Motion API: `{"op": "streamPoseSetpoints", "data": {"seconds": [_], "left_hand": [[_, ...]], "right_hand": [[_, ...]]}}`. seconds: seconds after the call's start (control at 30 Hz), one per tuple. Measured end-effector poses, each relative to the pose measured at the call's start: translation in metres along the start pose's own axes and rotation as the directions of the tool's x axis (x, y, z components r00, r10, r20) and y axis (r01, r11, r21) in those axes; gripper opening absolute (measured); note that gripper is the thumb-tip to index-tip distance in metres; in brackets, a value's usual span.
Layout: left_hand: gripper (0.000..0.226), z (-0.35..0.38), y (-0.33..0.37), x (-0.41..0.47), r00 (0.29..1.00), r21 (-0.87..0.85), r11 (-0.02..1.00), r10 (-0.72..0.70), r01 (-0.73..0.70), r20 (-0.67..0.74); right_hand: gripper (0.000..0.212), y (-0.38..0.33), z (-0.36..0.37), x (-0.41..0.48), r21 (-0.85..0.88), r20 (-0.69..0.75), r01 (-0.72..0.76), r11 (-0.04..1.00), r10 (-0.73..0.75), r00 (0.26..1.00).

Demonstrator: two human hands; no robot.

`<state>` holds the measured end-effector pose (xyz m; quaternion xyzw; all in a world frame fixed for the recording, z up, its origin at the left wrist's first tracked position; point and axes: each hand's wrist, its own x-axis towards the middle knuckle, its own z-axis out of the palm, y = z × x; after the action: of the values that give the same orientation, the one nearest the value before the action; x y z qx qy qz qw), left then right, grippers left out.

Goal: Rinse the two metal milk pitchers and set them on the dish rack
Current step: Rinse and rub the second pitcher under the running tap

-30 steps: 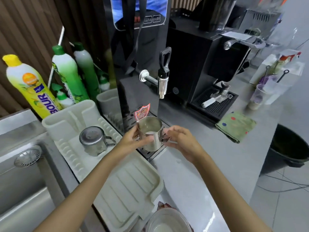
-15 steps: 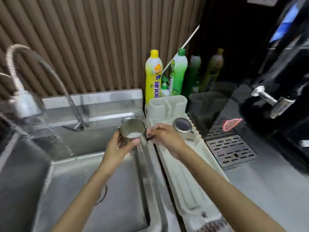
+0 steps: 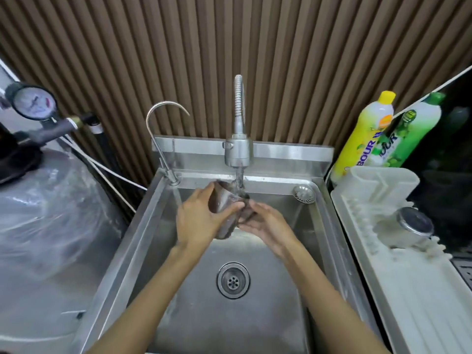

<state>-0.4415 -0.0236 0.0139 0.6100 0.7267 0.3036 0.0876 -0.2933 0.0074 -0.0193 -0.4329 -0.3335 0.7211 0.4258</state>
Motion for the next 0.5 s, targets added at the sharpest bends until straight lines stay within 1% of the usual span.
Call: {"op": "streamPoseSetpoints", "data": {"seconds": [0.03,0.07,0.1,0.13,0.17,0.2,0.27,0.3,0.33,0.37,0.4,0.43,0.47,0.5], "left_hand": [[0.065,0.002,0.001,-0.003,0.999,-0.016,0.999,-0.042,0.042,0.031],[0.059,0.005,0.001,-0.005,0.994,-0.11,0.99,-0.075,0.084,0.085],[0.054,0.011,-0.002,-0.005,0.984,-0.249,0.961,-0.087,0.124,0.157],[0.05,0.016,-0.003,-0.004,0.973,-0.374,0.915,-0.068,0.149,0.221],[0.049,0.02,-0.005,-0.001,0.967,-0.455,0.877,-0.039,0.155,0.253],[0.049,0.024,-0.006,0.002,0.966,-0.515,0.844,-0.009,0.146,0.259],[0.06,0.028,-0.001,0.008,0.981,-0.616,0.782,0.037,0.09,0.19],[0.068,0.028,0.001,0.012,0.989,-0.654,0.755,0.053,0.052,0.14],[0.073,0.026,0.003,0.016,0.993,-0.673,0.739,0.065,0.019,0.099],[0.077,0.022,0.004,0.019,0.995,-0.664,0.748,0.071,-0.009,0.066],[0.08,0.018,0.005,0.019,0.997,-0.62,0.784,0.069,-0.032,0.036],[0.083,0.014,0.005,0.018,0.999,-0.538,0.842,0.052,-0.037,0.013],[0.084,0.012,0.004,0.015,1.0,-0.43,0.903,0.015,-0.015,-0.004],[0.086,0.011,0.003,0.01,0.999,-0.325,0.945,-0.04,0.034,-0.011]], "right_hand": [[0.014,-0.006,0.0,-0.002,-0.104,-0.053,-0.002,0.995,-0.003,0.999],[0.012,-0.013,-0.001,-0.004,-0.217,-0.122,0.018,0.976,-0.045,0.991],[0.008,-0.019,-0.002,-0.006,-0.324,-0.191,0.049,0.945,-0.116,0.975],[0.008,-0.025,-0.002,-0.008,-0.426,-0.252,0.095,0.9,-0.219,0.943],[0.013,-0.029,-0.003,-0.008,-0.49,-0.279,0.147,0.859,-0.315,0.907],[0.016,-0.031,-0.002,-0.007,-0.509,-0.281,0.203,0.837,-0.384,0.88],[0.017,-0.031,0.005,-0.007,-0.426,-0.25,0.307,0.851,-0.437,0.864],[0.018,-0.029,0.009,-0.006,-0.324,-0.225,0.345,0.881,-0.426,0.876],[0.019,-0.027,0.012,-0.004,-0.19,-0.199,0.35,0.918,-0.384,0.901],[0.021,-0.025,0.014,-0.002,-0.028,-0.164,0.321,0.947,-0.321,0.933],[0.022,-0.022,0.015,0.0,0.1,-0.122,0.257,0.961,-0.244,0.962],[0.02,-0.019,0.013,0.001,0.163,-0.076,0.179,0.97,-0.168,0.983],[0.015,-0.018,0.011,0.001,0.118,-0.034,0.094,0.989,-0.091,0.995],[0.009,-0.02,0.008,-0.001,0.017,-0.019,0.018,1.0,-0.018,1.0]]}}
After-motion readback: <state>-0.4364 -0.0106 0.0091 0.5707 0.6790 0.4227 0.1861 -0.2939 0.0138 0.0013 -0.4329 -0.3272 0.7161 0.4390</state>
